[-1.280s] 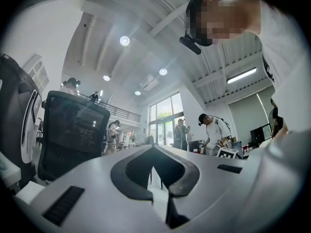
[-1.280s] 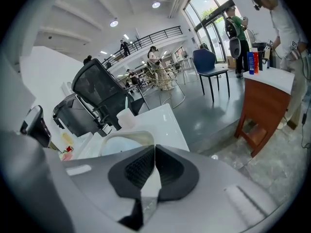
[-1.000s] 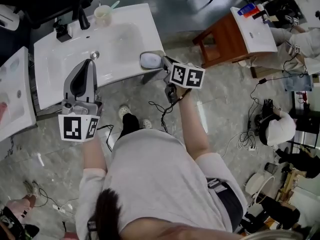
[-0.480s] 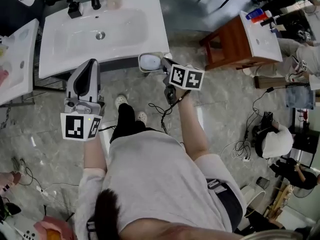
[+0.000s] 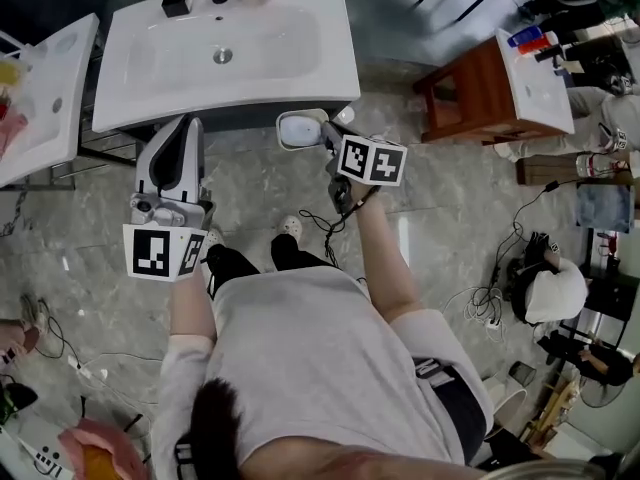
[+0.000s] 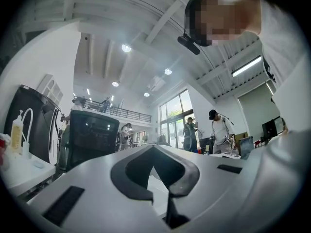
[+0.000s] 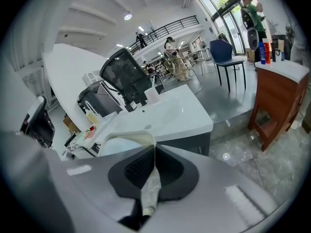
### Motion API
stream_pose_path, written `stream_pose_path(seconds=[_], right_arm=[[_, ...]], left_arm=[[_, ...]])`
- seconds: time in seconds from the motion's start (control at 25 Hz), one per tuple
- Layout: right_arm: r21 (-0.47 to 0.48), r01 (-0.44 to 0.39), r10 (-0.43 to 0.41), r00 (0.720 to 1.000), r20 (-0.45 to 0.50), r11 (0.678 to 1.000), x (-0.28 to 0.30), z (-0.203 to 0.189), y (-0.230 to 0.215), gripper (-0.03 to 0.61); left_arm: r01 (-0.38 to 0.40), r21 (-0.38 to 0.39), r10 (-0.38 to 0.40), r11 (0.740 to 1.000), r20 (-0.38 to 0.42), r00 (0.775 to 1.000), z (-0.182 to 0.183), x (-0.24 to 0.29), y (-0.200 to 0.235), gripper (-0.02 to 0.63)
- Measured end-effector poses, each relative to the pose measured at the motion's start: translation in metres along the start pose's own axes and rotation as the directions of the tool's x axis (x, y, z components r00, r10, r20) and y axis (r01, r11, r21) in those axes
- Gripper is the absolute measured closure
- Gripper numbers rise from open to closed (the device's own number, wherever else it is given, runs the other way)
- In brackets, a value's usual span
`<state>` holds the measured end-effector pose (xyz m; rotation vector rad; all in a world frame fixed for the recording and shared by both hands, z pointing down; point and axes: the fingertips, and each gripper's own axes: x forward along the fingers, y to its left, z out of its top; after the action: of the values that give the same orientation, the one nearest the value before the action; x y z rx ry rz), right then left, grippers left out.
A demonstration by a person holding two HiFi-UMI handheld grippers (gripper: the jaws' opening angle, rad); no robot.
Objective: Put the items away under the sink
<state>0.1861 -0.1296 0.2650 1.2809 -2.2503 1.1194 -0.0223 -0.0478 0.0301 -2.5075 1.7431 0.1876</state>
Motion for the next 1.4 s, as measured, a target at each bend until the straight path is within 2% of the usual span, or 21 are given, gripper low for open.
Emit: stream_pose_path(seconds=[0.36, 0.68, 1.12, 1.4], right_arm=[[0.067, 0.036, -0.038, 0.999, 0.023, 0.997, 0.018, -0.035, 0.063, 0.561], [0.12, 0.07, -0.075, 0.996, 0.038, 0.99, 0.036, -0.067, 0.104, 0.561], [0.177, 0.134, -0.146, 0.988, 0.054, 0.975, 0.057, -0.103, 0.122, 0.561], [0.16, 0.143, -0.148, 0.989, 0.024, 0.977, 0.074, -0.116, 0.115, 0.561]], left_arm=[[0.086, 0.003, -0.086, 0.996, -0.013, 0.996, 0.009, -0.035, 0.058, 0.606], [0.142, -0.02, -0.143, 0.99, -0.047, 0.989, -0.002, -0.07, 0.098, 0.606], [0.217, -0.069, -0.223, 0.974, -0.097, 0.97, -0.042, -0.106, 0.13, 0.606], [0.206, -0.084, -0.215, 0.975, -0.119, 0.969, -0.074, -0.111, 0.13, 0.606]])
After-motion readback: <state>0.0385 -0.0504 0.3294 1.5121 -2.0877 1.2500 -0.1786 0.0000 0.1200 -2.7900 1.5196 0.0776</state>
